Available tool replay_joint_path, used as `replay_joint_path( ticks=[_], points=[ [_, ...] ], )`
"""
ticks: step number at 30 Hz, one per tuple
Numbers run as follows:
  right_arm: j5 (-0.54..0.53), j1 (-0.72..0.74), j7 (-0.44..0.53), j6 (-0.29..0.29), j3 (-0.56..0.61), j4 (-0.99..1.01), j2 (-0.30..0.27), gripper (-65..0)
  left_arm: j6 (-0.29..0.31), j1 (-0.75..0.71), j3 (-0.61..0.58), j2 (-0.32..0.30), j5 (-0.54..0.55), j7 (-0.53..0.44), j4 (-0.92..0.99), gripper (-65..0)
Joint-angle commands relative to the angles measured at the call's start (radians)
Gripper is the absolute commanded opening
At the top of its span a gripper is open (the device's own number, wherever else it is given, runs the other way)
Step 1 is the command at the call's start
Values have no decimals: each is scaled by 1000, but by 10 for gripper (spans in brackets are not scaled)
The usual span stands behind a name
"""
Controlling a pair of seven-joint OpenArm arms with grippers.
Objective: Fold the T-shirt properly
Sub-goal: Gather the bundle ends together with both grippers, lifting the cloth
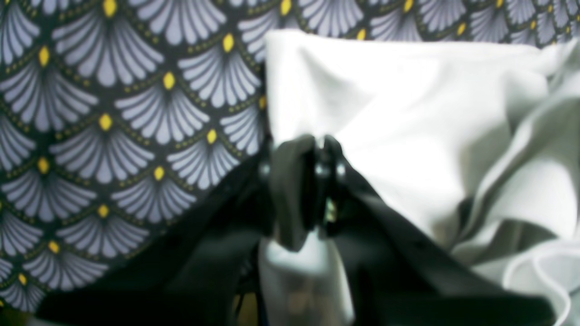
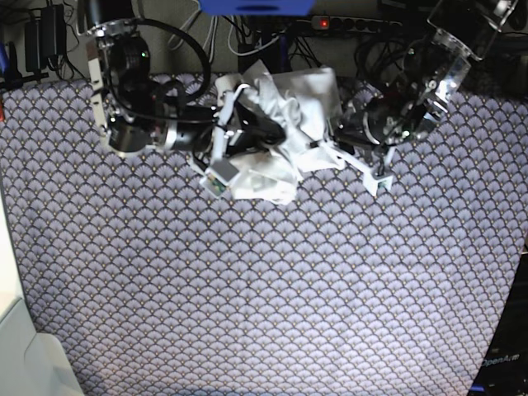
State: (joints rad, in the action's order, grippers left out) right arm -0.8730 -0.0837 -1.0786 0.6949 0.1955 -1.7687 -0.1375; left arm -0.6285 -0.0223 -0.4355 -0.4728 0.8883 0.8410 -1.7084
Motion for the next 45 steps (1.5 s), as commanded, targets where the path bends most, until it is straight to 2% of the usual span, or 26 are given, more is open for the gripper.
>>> replay_joint_path(
  ticks=[1,6,11,20,26,35,37,43,45],
  points=[
    [-30,14,24,3,0,-17,3,-577,-8,11,8,-24,-1,-4,-28,-649],
    [-30,15,25,3,63,-17,5,-517,-8,-6,62,-36,2,-4,-37,-649],
    [-28,29,44,3,131,-15,23,-515,-6,-26,135,-33,2,-4,-34,-649],
    [-28,43,73,3,183,45,65,-515,-4,-23,137,-8,-4,-4,-28,-648],
    [-30,101,71,3,226,109,78,-514,-4,-23,139,6,-8,-4,-31,-646],
    [-30,152,73,3,286,134,94,-511,-4,0,140,-2,-4,-4,-37,-645],
    [-30,167,73,3,286,143,97,-489,-4,6,140,-4,-4,-4,-41,-645],
    [-30,201,76,3,289,289,103,-471,-4,45,140,6,-1,-4,-38,-645],
    [-30,210,110,3,289,323,103,-472,-4,57,140,6,-1,-4,-35,-645]
  ],
)
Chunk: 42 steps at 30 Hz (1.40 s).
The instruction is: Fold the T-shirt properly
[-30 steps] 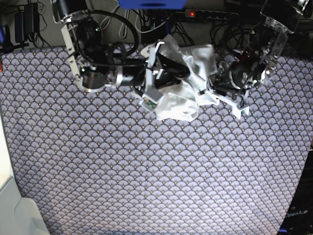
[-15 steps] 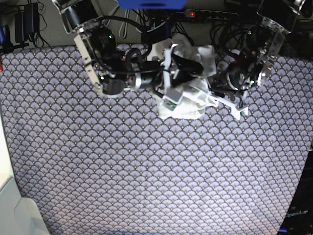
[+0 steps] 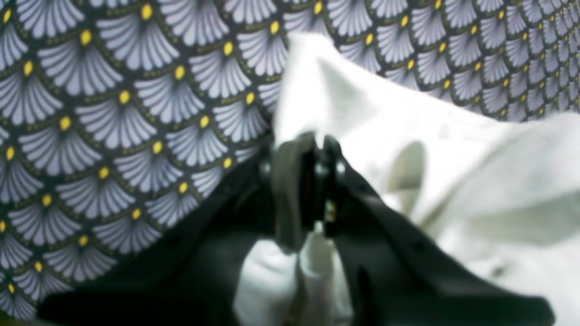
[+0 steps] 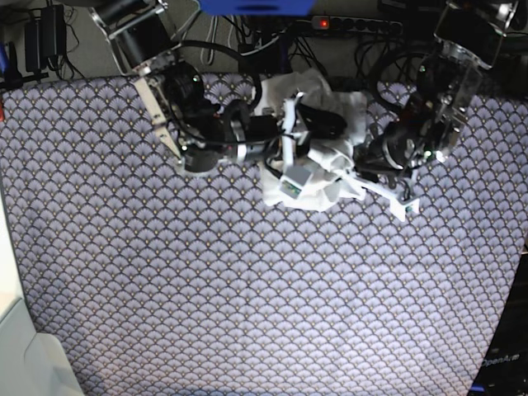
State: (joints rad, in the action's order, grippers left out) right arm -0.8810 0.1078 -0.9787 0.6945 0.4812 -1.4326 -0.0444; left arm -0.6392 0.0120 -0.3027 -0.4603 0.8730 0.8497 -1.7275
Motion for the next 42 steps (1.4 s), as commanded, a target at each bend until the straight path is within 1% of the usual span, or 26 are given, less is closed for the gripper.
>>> replay_joint_path(
  ticks=[1,4,10,13,16,17,18,22,23,24,26,29,34,36,38,42],
  points=[
    [-22,20,34,4,4,3,10,-472,6,29,7,-7,15,-13,-15,-645],
    [-22,20,90,4,4,54,5,-472,6,32,9,-7,15,-14,-21,-645],
    [-22,31,171,4,6,178,8,-472,6,44,10,-7,15,-20,-24,-645],
    [-20,45,205,4,7,238,8,-472,8,39,50,-5,16,-14,-24,-645],
    [-20,59,226,4,43,281,4,-472,11,32,98,8,25,-13,-24,-635],
    [-20,60,235,4,55,286,4,-472,11,21,113,8,41,-13,-21,-616],
    [-20,60,251,4,67,287,2,-472,11,12,130,7,62,-13,-22,-577],
    [-20,60,294,4,104,295,2,-472,12,-19,198,4,150,-13,-24,-361],
    [-20,60,300,4,112,295,2,-472,12,-27,216,4,162,-13,-24,-325],
    [-20,60,301,4,113,295,2,-472,12,-34,230,4,171,-13,-24,-314],
    [-20,60,306,4,119,295,2,-472,17,-43,241,-10,179,-11,-24,-312],
    [-20,68,306,4,118,293,2,-472,49,-42,247,-35,179,-11,-24,-312],
    [-20,86,297,4,118,286,2,-469,51,-54,247,-90,179,-11,-24,-312],
    [-20,99,295,4,118,286,5,-471,51,-73,261,-127,179,-11,-24,-312],
    [-20,112,295,4,132,287,7,-472,51,-100,296,-150,179,-11,-24,-312],
    [-20,138,295,4,172,286,7,-469,58,-192,465,-176,179,-11,-24,-312]
  ],
)
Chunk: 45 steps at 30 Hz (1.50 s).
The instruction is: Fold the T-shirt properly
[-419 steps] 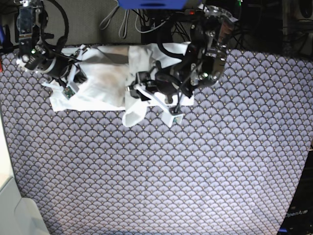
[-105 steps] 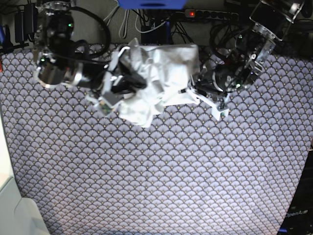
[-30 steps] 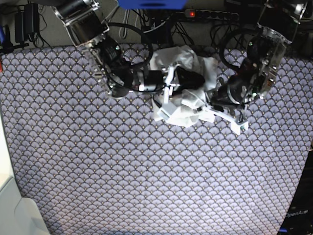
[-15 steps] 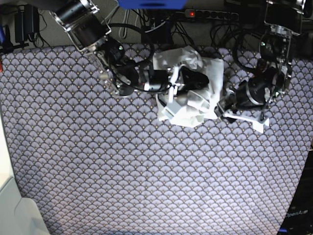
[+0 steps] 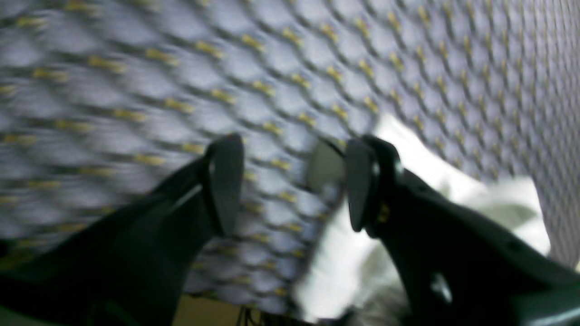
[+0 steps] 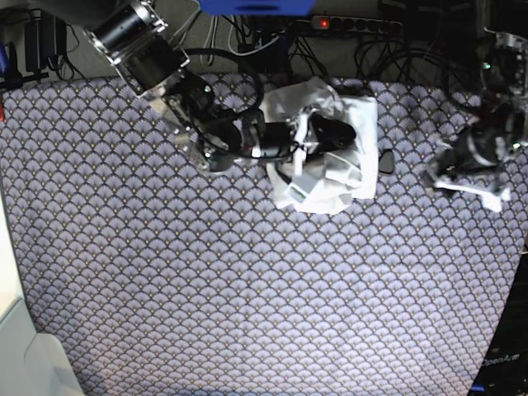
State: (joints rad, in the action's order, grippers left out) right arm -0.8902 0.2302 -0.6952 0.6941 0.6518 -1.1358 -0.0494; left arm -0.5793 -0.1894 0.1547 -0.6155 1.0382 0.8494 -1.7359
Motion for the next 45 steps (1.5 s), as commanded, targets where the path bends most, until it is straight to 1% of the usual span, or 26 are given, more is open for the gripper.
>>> replay_joint_path(
  ticks=[1,4,5,6,9,10,12,13,15,17,18,21,23,28,31,35,38,41,43,45],
  points=[
    [-11,21,12,4,3,-11,13,-468,-1,-15,58,-20,14,-11,-16,-312],
    [-13,25,13,4,3,-11,27,-464,0,-83,188,-22,14,-11,-16,-312],
    [-13,33,13,4,3,-10,32,-450,2,-101,217,-22,14,-11,-16,-312],
    [-13,38,12,4,3,-6,33,-434,2,-115,237,-22,14,-11,-16,-312],
    [-13,38,16,4,3,-10,35,-353,2,-150,271,-22,7,-11,-17,-312],
    [-13,38,21,-6,3,-10,35,-329,2,-158,274,-22,6,-11,-17,-312],
    [-13,41,21,-75,4,-10,35,-288,2,-178,282,-22,6,-11,-17,-312],
    [-13,42,22,-84,6,-11,35,-277,2,-181,282,-22,6,-11,-17,-312],
    [-11,59,18,-86,12,-26,33,-267,2,-186,283,-22,6,-11,-17,-312],
    [9,65,22,-93,49,-77,24,-266,2,-186,283,-22,6,-11,-17,-312],
    [35,64,22,-118,62,-109,12,-266,2,-187,283,-22,6,-11,-17,-312],
    [136,47,16,-253,115,-244,4,-266,2,-187,283,-22,4,-11,-17,-312],
    [184,31,15,-291,141,-318,0,-266,2,-187,283,-20,4,-11,-17,-312],
    [265,-10,12,-294,142,-427,0,-266,2,-187,280,-14,4,-11,-16,-312],
    [268,-18,12,-294,142,-490,-5,-266,2,-193,283,-16,4,-11,-14,-312],
    [268,-19,12,-294,142,-588,-39,-268,2,-198,283,-20,4,-11,-12,-312],
    [271,-19,13,-296,136,-646,-83,-269,2,-200,285,-20,3,-11,-5,-312],
    [271,-19,22,-296,110,-649,-154,-269,2,-201,285,-22,1,-11,-5,-312],
    [271,-33,22,-296,75,-648,-200,-269,2,-201,285,-22,-37,-11,-5,-312],
    [271,-55,24,-291,24,-654,-234,-270,2,-201,283,-16,-78,-11,-5,-312]
  ],
)
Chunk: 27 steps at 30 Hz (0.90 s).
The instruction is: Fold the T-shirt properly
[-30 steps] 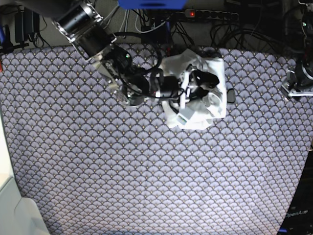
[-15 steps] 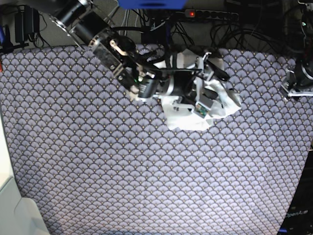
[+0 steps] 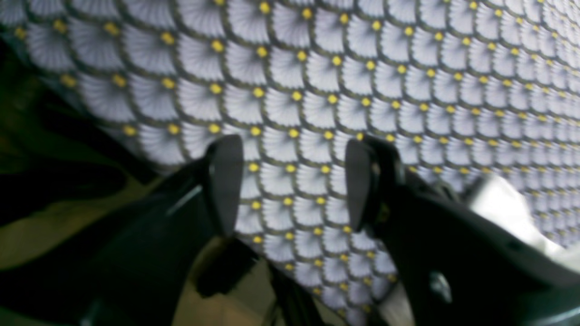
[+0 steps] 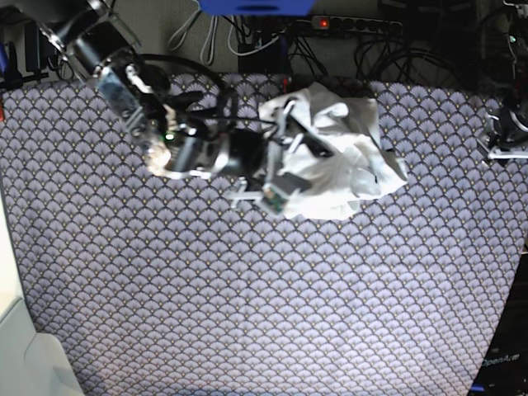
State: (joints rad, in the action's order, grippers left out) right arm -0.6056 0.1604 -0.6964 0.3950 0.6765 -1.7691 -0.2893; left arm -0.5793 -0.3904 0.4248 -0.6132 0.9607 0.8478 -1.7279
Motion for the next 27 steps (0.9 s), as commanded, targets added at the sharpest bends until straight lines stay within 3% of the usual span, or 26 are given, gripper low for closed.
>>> replay_joint_path(
  ticks=[1,4,11,14,19,27],
  points=[
    [-14,6,25,9,-22,-19,-8,-271,2,1,12,-17,-15,-9,-13,-312],
    [-14,-25,25,9,-67,-18,-52,-304,2,5,10,-17,-33,-9,-13,-312],
    [-14,-111,21,9,-79,-18,-83,-492,2,9,10,-20,-33,-9,-11,-312],
    [-14,-150,24,9,-73,-18,-75,-499,2,21,10,-21,-33,-9,-11,-312],
    [-12,-177,16,9,-59,-16,-15,-498,2,21,9,-17,-33,-9,-11,-312],
    [-12,-106,14,9,130,67,81,-498,2,-2,9,-14,-29,-9,-17,-312]
  ],
)
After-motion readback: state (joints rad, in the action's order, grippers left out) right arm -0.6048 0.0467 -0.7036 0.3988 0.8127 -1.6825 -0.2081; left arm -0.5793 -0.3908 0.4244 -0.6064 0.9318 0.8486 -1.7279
